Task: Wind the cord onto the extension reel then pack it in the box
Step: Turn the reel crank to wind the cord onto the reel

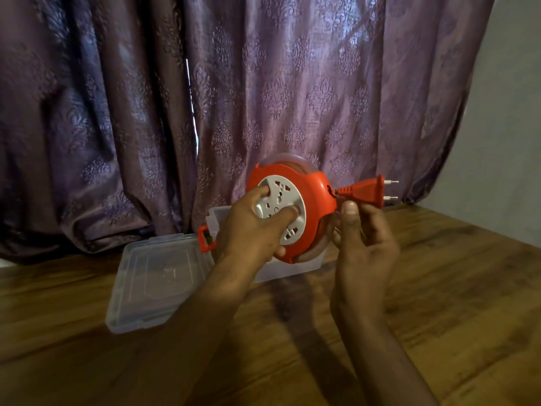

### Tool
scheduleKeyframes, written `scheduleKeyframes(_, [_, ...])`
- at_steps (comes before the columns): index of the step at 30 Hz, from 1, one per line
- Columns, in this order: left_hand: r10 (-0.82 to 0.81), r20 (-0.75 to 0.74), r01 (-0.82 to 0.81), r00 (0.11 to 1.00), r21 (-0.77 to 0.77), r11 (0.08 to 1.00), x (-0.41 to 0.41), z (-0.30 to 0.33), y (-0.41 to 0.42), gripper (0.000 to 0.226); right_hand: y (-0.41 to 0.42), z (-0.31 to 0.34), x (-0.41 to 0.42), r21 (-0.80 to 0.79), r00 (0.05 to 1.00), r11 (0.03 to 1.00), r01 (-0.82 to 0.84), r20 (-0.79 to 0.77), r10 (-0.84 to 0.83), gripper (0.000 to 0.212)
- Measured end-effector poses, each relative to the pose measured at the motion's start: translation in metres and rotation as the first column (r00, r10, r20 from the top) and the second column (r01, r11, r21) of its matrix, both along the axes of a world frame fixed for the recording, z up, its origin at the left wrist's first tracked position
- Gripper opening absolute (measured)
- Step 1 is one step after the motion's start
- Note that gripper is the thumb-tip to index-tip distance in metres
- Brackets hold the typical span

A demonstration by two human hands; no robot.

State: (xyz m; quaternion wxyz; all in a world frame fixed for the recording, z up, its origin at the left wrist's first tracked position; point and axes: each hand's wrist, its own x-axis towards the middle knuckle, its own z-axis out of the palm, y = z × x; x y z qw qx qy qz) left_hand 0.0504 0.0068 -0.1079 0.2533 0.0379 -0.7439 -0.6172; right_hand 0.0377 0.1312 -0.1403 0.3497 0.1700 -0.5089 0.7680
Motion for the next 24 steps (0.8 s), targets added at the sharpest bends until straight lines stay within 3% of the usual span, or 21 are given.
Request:
scheduleKeyframes(5, [0.029,-0.043,-0.032,0.999,-0.072,0.997,0.004,0.002,0.003,0.058,0.008,0.005,-0.002,-0.079,0.998,0.996,-0.039,0.044,0.043,0.009])
scheduleKeyframes(12, [0.107,-0.085,-0.121,0.991,-0.192,0.974,0.007,0.005,0.006,0.061,0.011,0.007,-0.003,-0.001,1.000,1.000,0.012,0.006,-0.012,0.007])
scheduleKeyframes(24, [0.046,-0.055,-0.046,0.997,-0.001,0.999,0.001,0.004,-0.001,0.066,0.006,0.005,-0.002,0.059,0.992,0.992,-0.108,0.074,0.104,0.014])
